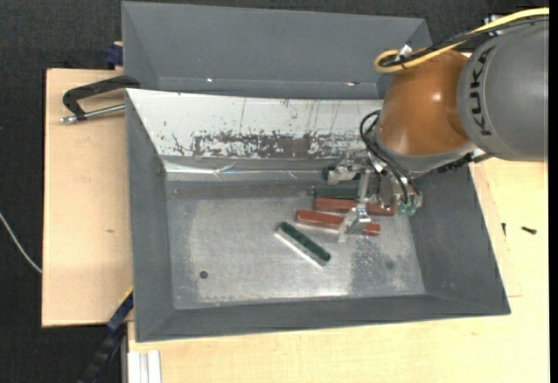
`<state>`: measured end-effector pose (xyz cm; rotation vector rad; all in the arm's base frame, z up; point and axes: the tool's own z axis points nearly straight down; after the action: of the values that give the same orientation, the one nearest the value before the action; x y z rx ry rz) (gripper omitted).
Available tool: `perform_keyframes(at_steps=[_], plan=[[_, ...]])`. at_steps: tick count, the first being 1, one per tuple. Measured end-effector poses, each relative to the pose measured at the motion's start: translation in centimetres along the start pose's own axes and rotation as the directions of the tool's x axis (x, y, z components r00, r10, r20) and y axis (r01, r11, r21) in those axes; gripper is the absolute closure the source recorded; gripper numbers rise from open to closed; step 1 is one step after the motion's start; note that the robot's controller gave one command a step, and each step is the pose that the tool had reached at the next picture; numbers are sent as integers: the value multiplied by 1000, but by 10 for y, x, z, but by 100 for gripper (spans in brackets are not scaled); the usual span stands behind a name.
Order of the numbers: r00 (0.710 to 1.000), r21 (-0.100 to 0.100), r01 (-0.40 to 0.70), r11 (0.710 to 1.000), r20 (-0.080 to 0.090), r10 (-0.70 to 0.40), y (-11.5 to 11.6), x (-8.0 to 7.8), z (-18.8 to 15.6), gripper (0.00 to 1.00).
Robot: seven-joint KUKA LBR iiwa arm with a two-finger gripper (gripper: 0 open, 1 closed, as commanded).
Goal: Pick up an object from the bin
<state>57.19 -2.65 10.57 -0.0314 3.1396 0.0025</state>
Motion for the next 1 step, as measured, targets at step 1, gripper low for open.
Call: perform_keyframes(at_steps=[1], plan=[[996,1,86,996,1,-86,-10,-7,33,0]])
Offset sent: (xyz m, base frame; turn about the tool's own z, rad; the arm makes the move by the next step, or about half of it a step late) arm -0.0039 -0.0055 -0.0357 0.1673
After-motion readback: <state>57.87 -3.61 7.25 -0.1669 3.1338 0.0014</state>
